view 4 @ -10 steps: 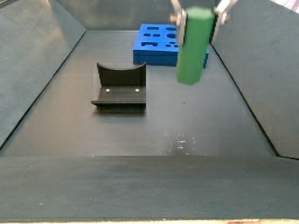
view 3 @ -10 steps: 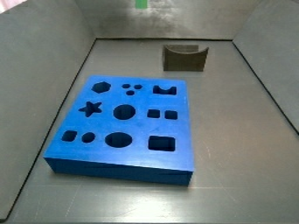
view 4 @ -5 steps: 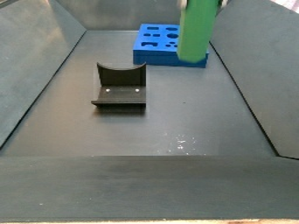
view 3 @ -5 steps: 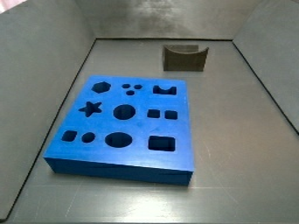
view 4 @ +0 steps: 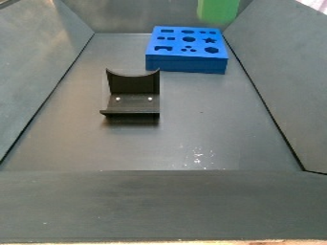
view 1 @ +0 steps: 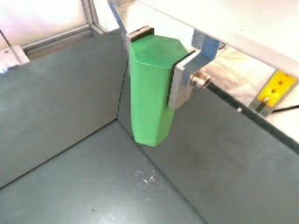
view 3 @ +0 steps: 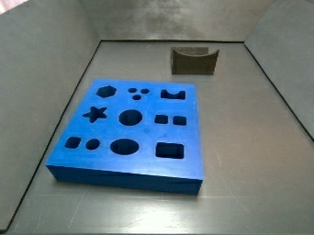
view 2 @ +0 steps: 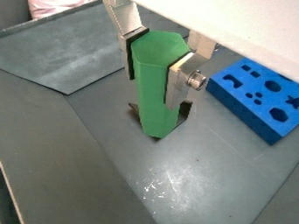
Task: Pick up the hexagon object. Move to above the board. Insert the hexagon object.
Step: Move to above the board.
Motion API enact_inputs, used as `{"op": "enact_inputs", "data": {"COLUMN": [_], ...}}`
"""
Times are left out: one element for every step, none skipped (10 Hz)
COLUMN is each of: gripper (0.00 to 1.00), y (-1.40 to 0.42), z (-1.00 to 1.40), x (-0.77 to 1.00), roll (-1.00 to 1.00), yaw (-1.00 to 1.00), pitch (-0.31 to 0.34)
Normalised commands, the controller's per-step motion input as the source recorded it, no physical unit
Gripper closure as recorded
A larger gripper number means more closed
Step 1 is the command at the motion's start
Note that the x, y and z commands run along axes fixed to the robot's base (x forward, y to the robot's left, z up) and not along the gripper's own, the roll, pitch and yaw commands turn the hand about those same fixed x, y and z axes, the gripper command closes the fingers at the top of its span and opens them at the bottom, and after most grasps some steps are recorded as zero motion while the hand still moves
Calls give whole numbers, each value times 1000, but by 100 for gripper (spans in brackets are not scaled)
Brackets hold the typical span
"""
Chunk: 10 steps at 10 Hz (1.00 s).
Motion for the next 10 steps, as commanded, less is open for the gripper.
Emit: {"op": "enact_inputs", "data": {"gripper": [100, 100, 100, 100, 100, 100, 100, 100, 100, 100], "y": [-1000, -1000, -1000, -1000, -1000, -1000, -1000, -1000, -1000, -1000], "z": [-10, -17, -14, -14, -14, -14, -15, -13, -12, -13], "x": [-2, 0, -7, -12, -12, -13, -12, -14, -17, -18], "roll": [31, 48, 61, 20, 21, 16, 1, -11, -5, -3], "yaw": [-558, -508, -335, -148, -50, -22, -9, -9, -3, 1], "pitch": [238, 204, 129, 35, 9, 6, 0, -6, -7, -6]}}
